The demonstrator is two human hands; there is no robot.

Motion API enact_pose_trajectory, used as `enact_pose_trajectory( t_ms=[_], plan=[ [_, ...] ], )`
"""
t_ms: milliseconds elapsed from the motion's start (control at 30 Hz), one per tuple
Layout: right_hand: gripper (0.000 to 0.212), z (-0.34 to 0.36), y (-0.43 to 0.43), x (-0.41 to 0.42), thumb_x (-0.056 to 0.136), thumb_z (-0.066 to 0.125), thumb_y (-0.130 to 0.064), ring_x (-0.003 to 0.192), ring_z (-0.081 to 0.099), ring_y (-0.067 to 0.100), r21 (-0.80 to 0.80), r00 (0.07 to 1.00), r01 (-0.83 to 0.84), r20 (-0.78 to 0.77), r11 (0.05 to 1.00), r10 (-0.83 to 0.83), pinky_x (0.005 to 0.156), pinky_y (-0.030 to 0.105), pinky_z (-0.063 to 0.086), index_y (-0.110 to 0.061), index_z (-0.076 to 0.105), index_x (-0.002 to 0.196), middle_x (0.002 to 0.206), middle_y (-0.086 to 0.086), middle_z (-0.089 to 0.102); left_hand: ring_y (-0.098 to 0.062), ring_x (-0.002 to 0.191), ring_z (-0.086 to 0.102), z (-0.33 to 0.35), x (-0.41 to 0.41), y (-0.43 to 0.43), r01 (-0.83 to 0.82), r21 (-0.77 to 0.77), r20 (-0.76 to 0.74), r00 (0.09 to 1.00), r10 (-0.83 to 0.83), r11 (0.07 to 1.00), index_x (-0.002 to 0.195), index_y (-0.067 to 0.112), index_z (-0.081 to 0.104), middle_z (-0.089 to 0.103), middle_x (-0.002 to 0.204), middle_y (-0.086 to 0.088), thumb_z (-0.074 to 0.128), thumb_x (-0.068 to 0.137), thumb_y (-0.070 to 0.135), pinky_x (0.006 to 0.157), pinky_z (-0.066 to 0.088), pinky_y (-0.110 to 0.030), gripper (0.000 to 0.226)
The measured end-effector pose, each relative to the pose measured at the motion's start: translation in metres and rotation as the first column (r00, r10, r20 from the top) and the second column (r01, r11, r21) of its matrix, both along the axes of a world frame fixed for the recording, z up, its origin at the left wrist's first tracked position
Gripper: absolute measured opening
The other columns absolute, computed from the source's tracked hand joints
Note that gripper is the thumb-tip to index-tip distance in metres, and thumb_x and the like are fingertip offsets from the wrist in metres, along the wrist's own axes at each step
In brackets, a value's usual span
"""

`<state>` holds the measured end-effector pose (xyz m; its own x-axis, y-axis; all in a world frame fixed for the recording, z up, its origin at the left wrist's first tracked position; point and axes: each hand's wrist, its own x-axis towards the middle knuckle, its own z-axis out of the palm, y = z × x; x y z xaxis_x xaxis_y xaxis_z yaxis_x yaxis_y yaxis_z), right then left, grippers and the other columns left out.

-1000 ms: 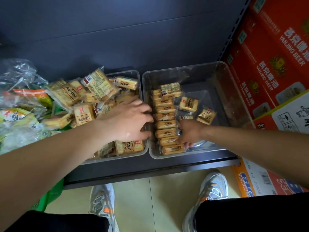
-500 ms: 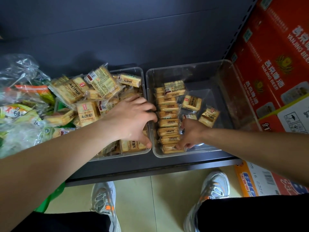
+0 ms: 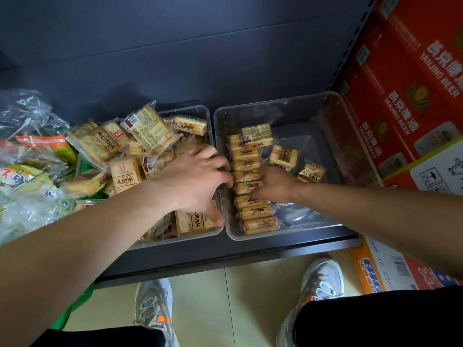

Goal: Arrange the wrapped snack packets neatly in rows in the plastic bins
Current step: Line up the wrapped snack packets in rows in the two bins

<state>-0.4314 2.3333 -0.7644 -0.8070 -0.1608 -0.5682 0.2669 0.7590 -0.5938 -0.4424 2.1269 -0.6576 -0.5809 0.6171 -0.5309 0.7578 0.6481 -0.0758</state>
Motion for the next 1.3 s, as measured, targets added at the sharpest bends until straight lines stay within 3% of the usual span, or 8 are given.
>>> enact_pose_trajectory(
  t_ms=[233, 433, 567, 667, 800, 967, 1167, 1300],
  plan=[
    [0.021, 0.007, 0.014, -0.008, 0.087, 0.077, -0.024, 0.09, 0.062, 0.01, 0.011, 0.997, 0.048, -0.062, 0.999, -0.048, 0.073, 0.027, 0.049, -0.029, 0.058, 0.095, 0.099, -0.008, 0.065, -0.017, 0.137, 0.02, 0.001, -0.003, 0.003, -0.019, -0.004, 0.04, 0.999, 0.019, 1.0, 0.144, 0.045, 0.046, 0.033, 0.153, 0.015, 0.063, 0.061, 0.089, 0.112, 0.026, -0.044, 0.096],
    [0.065, 0.006, 0.005, -0.013, 0.085, 0.079, -0.028, 0.104, 0.063, 0.013, -0.104, 0.995, 0.009, 0.1, 0.994, 0.002, 0.088, 0.027, 0.052, -0.026, 0.048, 0.143, 0.118, -0.009, 0.065, -0.017, 0.135, 0.02, 0.0, -0.003, 0.004, -0.021, -0.001, 0.052, 0.998, 0.022, 1.0, 0.143, 0.046, 0.047, 0.037, 0.15, 0.016, 0.064, 0.06, 0.089, 0.108, 0.027, -0.043, 0.095],
    [0.014, 0.014, 0.023, -0.027, 0.093, 0.067, -0.029, 0.087, 0.066, 0.017, 0.071, 0.975, 0.098, -0.208, 0.993, -0.081, 0.087, 0.038, 0.055, -0.015, 0.067, 0.095, 0.09, -0.001, 0.07, -0.014, 0.133, 0.022, -0.003, -0.008, 0.003, -0.036, 0.036, 0.07, 0.997, 0.033, 0.999, 0.143, 0.047, 0.046, 0.037, 0.149, 0.018, 0.063, 0.062, 0.089, 0.107, 0.028, -0.041, 0.093],
    [0.027, 0.024, 0.027, -0.045, 0.097, 0.062, -0.029, 0.106, 0.056, 0.021, 0.194, 0.883, 0.153, -0.468, 0.969, -0.046, 0.087, 0.032, 0.043, -0.016, 0.057, 0.12, 0.124, 0.004, 0.054, -0.012, 0.129, 0.025, -0.005, -0.012, 0.002, -0.069, 0.077, 0.076, 0.995, 0.063, 0.995, 0.142, 0.048, 0.047, 0.04, 0.147, 0.019, 0.061, 0.066, 0.088, 0.1, 0.033, -0.039, 0.087],
    [0.057, 0.021, 0.016, -0.066, 0.094, 0.067, -0.036, 0.126, 0.052, 0.033, 0.318, 0.904, -0.052, -0.387, 0.947, 0.18, 0.102, 0.039, 0.045, -0.021, 0.043, 0.143, 0.147, 0.009, 0.038, -0.013, 0.125, 0.027, -0.009, -0.013, 0.001, -0.054, 0.089, 0.036, 0.998, 0.051, 0.995, 0.139, 0.045, 0.05, 0.044, 0.144, 0.017, 0.053, 0.072, 0.088, 0.09, 0.033, -0.038, 0.08],
    [0.07, 0.014, 0.019, -0.069, 0.084, 0.078, -0.044, 0.12, 0.054, 0.031, 0.368, 0.918, -0.071, -0.34, 0.927, 0.205, 0.096, 0.039, 0.046, -0.025, 0.041, 0.141, 0.138, 0.007, 0.043, -0.015, 0.122, 0.028, -0.013, -0.013, 0.0, -0.021, 0.095, -0.002, 1.0, 0.021, 0.995, 0.138, 0.042, 0.052, 0.046, 0.141, 0.015, 0.049, 0.077, 0.086, 0.086, 0.031, -0.038, 0.076],
    [0.028, 0.025, 0.028, -0.065, 0.093, 0.066, -0.034, 0.089, 0.059, 0.017, 0.054, 0.929, 0.034, -0.37, 0.998, -0.011, 0.069, 0.024, 0.041, -0.02, 0.066, 0.117, 0.102, 0.002, 0.059, -0.015, 0.121, 0.031, -0.012, -0.01, -0.001, -0.033, 0.12, -0.02, 0.999, 0.036, 0.992, 0.137, 0.041, 0.054, 0.048, 0.14, 0.015, 0.049, 0.081, 0.082, 0.097, 0.039, -0.041, 0.07],
    [0.034, 0.029, 0.028, -0.053, 0.108, 0.04, -0.032, 0.089, 0.071, 0.029, -0.247, 0.988, 0.15, 0.011, 0.957, -0.152, 0.07, 0.029, 0.056, -0.011, 0.067, 0.108, 0.099, 0.007, 0.072, -0.015, 0.121, 0.033, -0.012, -0.009, -0.001, -0.033, 0.126, -0.03, 0.999, 0.037, 0.991, 0.136, 0.04, 0.056, 0.05, 0.139, 0.014, 0.05, 0.082, 0.081, 0.098, 0.04, -0.042, 0.067]
  ],
)
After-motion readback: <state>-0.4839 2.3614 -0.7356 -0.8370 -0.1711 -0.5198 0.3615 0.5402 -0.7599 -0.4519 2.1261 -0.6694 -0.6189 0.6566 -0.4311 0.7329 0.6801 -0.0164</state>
